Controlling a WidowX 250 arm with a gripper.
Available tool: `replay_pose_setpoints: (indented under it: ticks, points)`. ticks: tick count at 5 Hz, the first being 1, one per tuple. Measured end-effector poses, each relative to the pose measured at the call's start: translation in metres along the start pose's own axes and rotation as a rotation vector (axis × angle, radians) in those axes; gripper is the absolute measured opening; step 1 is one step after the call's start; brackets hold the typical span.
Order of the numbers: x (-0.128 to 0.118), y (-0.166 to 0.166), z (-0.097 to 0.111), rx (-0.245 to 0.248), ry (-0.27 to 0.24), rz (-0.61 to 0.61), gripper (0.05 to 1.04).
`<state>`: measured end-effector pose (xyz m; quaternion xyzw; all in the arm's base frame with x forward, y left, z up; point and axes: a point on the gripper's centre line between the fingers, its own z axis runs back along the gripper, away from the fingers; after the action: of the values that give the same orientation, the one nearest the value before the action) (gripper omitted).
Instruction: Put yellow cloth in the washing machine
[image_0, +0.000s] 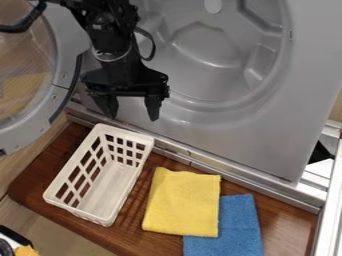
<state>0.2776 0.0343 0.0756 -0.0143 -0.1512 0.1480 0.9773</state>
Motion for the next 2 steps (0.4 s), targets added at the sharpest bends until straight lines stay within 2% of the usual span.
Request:
replay_pose_setpoints:
  ticks: [1,2]
  points:
    - [-0.004,0.000,-0.007,0.002,0.028,0.003,0.999]
    - [-0.016,-0.020,-0.027,-0.030,0.092,-0.063,0.999]
